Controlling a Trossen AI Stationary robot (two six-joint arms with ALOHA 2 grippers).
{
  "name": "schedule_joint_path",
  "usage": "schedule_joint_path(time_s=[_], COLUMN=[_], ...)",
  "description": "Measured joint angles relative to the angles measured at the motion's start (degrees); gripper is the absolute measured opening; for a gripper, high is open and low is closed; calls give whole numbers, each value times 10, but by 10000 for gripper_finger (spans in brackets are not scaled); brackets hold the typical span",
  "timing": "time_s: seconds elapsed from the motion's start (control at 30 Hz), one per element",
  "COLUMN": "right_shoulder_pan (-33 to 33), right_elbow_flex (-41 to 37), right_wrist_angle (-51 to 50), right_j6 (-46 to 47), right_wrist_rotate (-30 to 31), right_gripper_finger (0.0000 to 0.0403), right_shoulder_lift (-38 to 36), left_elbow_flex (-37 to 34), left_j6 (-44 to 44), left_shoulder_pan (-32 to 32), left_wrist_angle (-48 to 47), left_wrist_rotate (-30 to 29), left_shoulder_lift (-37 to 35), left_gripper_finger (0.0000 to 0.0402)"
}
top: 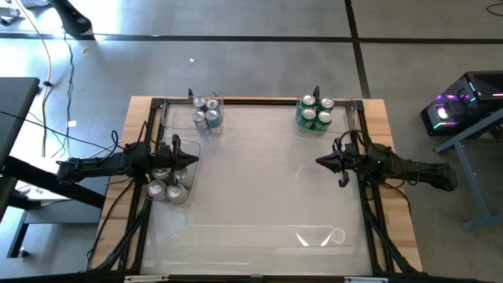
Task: Sort soda cans
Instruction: Return to Home Position
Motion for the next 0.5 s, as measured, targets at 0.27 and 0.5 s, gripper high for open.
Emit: schedule_joint_path(time_s=[0.27,0.5], right_shoulder_pan=[0,0], right_elbow_flex=[0,0], right_wrist_angle=[-1,-2], right_j6=[0,0], right_wrist_rotate=[0,0], right_gripper_finger=[0,0], right_shoulder_lift=[2,-1], left_elbow_flex=[0,0], left_j6=[15,15], left_shoulder_pan=[0,0], left_wrist_angle=[-1,-1], left_wrist_rotate=[-6,-6], left_shoulder_lift=[1,1], left_gripper_finger=[1,1])
